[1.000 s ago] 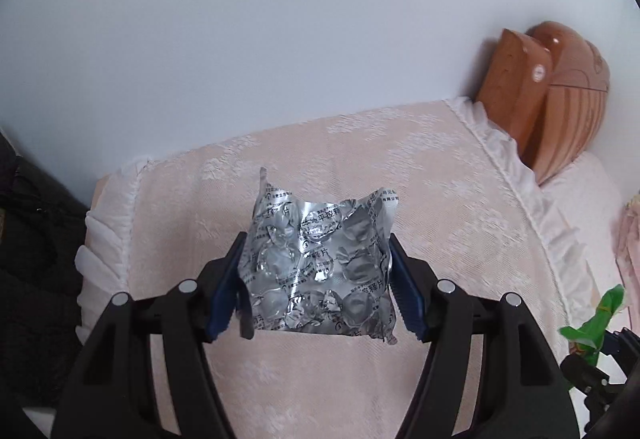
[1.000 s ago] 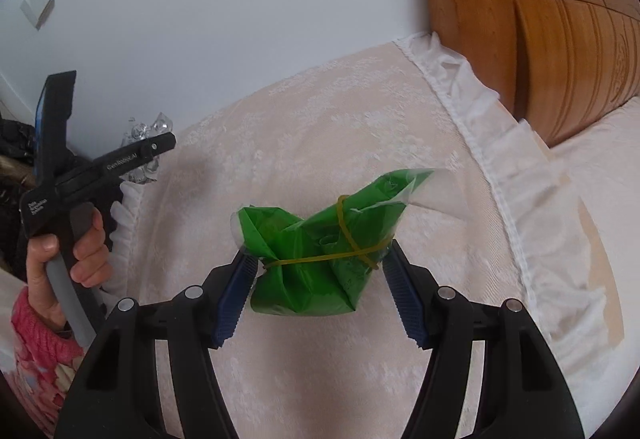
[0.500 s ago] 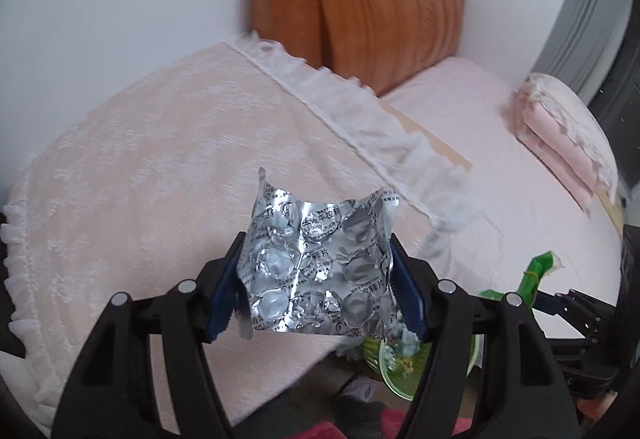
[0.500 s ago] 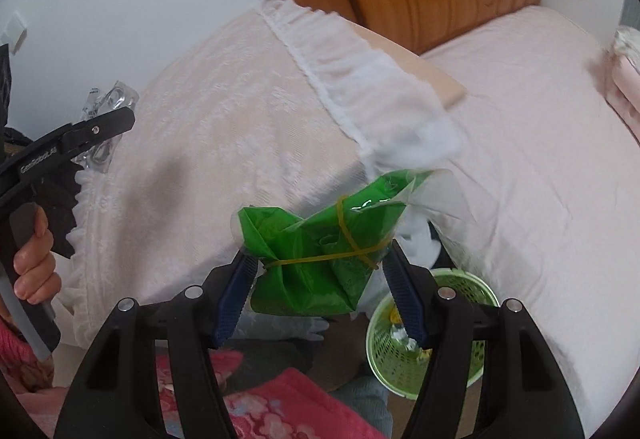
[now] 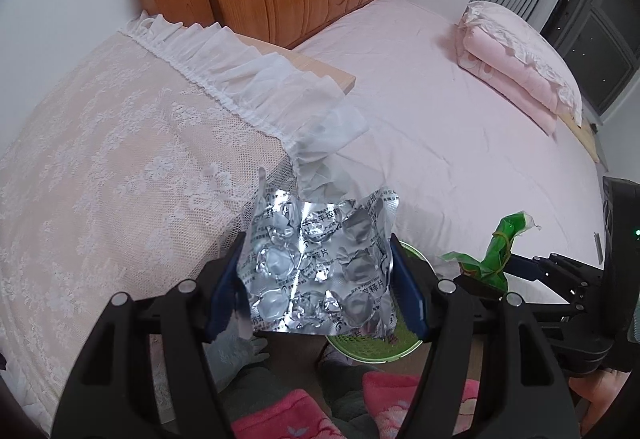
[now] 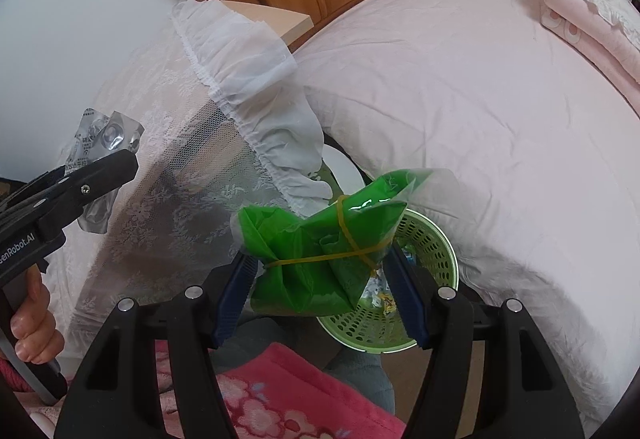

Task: Collect trash
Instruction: 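Carry both items over the green wastebasket and open both grippers to drop them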

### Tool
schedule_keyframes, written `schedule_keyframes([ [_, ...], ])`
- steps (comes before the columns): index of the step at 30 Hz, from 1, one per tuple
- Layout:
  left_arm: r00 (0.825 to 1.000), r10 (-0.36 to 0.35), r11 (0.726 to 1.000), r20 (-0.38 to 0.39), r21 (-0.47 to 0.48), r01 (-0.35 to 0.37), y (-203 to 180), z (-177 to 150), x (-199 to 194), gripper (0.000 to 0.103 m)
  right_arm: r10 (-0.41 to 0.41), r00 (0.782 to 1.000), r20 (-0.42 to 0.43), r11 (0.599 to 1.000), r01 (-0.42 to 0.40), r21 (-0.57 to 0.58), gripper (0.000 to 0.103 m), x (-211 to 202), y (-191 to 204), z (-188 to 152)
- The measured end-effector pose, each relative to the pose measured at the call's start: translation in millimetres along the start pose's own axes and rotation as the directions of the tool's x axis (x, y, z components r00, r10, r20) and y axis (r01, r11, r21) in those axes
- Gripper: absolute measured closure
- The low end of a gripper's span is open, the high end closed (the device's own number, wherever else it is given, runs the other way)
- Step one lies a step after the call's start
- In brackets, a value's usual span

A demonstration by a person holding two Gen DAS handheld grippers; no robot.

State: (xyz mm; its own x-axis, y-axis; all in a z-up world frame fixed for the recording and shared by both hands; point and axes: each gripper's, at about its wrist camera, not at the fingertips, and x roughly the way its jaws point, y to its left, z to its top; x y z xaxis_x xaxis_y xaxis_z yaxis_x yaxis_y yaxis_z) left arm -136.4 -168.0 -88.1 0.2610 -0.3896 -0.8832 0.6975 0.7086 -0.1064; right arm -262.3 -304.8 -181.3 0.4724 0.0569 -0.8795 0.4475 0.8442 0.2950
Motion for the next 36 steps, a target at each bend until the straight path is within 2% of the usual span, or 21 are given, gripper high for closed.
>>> schedule_keyframes([
  [8, 1.000, 0.014, 1.000, -0.007, 0.005, -0.014, -0.2, 1.4, 0.1, 0.039, 0.005, 1.000, -0.022, 1.000, -0.004, 0.004, 0.038, 4.9, -6.6, -1.5],
  [12, 1.000, 0.017, 1.000, -0.008, 0.016, -0.017, -1.5, 1.4, -0.8, 0.039, -0.011, 0.996, -0.086, 1.000, 0.010, -0.005, 0.037, 18.0, -5.5, -4.2],
  [14, 1.000, 0.016, 1.000, -0.011, 0.021, -0.016, -2.0, 1.4, -0.5, 0.039, -0.029, 0.994, -0.108, 1.000, 0.030, 0.003, 0.029, 23.2, -5.2, -4.2],
  [16, 1.000, 0.015, 1.000, -0.014, 0.027, -0.015, -2.5, 1.3, -0.1, 0.039, -0.049, 0.992, -0.114, 0.998, 0.052, 0.023, 0.015, 25.7, -8.2, -4.2],
  [21, 1.000, 0.011, 0.999, -0.018, 0.040, -0.010, -5.1, 1.4, 1.1, 0.039, -0.071, 0.992, -0.103, 0.994, 0.079, 0.075, 0.011, 23.6, -21.3, -1.6],
  [36, 0.996, -0.038, 0.990, -0.083, 0.130, 0.049, -42.1, -9.5, 21.3, 0.039, -0.114, 0.991, -0.067, 0.962, 0.127, 0.243, 0.010, 2.8, -72.9, -19.7],
])
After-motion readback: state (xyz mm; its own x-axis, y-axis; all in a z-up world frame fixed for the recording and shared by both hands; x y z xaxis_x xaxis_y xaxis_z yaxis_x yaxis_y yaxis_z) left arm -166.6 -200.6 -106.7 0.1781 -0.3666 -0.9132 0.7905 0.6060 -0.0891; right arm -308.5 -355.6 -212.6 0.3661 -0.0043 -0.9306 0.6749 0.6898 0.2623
